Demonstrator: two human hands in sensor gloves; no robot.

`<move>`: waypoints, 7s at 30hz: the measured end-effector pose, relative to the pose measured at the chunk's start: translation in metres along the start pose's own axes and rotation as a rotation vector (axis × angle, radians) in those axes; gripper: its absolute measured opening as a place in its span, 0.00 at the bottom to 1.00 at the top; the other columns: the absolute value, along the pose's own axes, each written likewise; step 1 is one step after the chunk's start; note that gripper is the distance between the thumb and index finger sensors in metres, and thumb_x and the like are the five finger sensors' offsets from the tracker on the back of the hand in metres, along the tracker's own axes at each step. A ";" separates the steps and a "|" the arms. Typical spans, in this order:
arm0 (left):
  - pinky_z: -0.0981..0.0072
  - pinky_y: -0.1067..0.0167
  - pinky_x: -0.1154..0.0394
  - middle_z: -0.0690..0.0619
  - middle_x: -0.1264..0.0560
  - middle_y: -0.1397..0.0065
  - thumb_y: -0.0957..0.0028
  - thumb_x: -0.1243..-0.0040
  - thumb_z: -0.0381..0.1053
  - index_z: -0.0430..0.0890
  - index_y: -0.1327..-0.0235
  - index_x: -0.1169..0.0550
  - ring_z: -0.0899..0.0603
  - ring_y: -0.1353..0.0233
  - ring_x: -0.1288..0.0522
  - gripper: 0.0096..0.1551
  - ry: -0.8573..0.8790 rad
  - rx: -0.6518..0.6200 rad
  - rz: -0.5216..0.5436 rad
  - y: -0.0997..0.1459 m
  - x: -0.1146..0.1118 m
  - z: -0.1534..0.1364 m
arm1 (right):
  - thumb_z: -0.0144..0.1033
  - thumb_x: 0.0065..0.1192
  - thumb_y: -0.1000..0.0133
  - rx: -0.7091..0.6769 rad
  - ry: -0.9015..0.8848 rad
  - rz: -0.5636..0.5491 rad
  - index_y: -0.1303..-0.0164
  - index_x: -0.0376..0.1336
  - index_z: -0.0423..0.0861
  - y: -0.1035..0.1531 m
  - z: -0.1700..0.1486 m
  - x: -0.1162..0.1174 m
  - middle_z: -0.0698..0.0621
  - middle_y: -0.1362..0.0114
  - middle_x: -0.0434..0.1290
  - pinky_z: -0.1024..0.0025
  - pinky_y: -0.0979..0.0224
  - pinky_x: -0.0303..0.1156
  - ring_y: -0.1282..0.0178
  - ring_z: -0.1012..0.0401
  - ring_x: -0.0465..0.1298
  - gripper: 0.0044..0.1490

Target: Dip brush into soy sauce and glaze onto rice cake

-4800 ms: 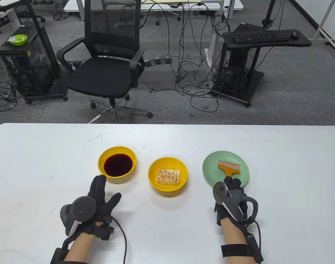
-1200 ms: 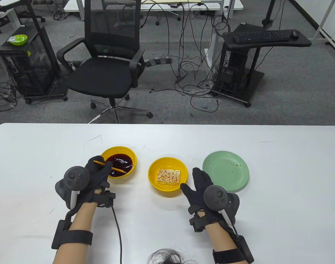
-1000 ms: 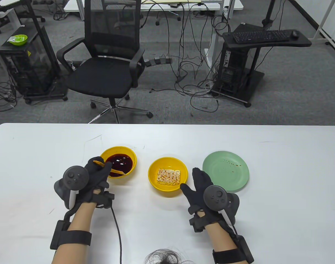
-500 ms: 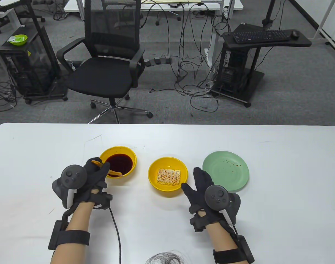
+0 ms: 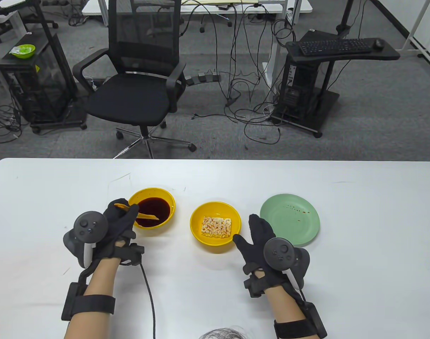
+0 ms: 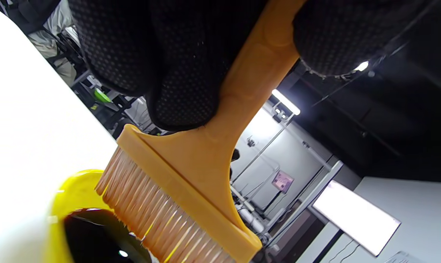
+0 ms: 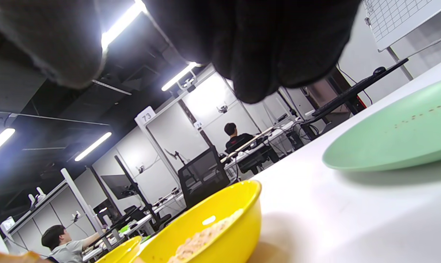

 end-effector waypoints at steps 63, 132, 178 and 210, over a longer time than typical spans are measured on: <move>0.57 0.41 0.16 0.42 0.20 0.33 0.53 0.34 0.62 0.48 0.40 0.25 0.43 0.39 0.11 0.32 0.066 -0.220 -0.372 0.046 -0.167 0.094 | 0.61 0.68 0.47 0.026 0.029 0.006 0.23 0.59 0.41 -0.001 -0.008 -0.002 0.37 0.22 0.66 0.47 0.35 0.74 0.31 0.42 0.75 0.50; 0.53 0.42 0.17 0.41 0.20 0.34 0.51 0.37 0.64 0.47 0.41 0.24 0.41 0.41 0.11 0.31 0.101 -0.189 -0.394 0.044 -0.161 0.087 | 0.61 0.68 0.47 0.033 0.028 0.020 0.23 0.59 0.41 -0.001 -0.012 0.001 0.37 0.22 0.66 0.47 0.35 0.74 0.31 0.42 0.75 0.50; 0.54 0.43 0.16 0.40 0.19 0.34 0.52 0.36 0.65 0.47 0.41 0.23 0.41 0.41 0.10 0.32 0.104 -0.193 -0.416 0.045 -0.157 0.084 | 0.62 0.68 0.47 0.049 0.029 0.023 0.24 0.59 0.42 -0.002 -0.019 0.003 0.37 0.21 0.66 0.47 0.34 0.74 0.30 0.42 0.75 0.50; 0.57 0.43 0.16 0.47 0.18 0.35 0.56 0.31 0.58 0.58 0.46 0.20 0.44 0.44 0.09 0.24 -0.139 -0.538 -0.092 0.101 -0.098 0.128 | 0.53 0.67 0.44 -0.353 -0.120 0.023 0.27 0.63 0.54 0.037 0.099 0.013 0.47 0.24 0.72 0.51 0.35 0.77 0.33 0.49 0.79 0.35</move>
Point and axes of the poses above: the tracker on the back of each hand, its own z axis roughly to the thumb side, its own y axis roughly from the fingertips to the wrist, x = y × z, the point moved 5 cm from there along -y, roughly from the wrist to the fingertips
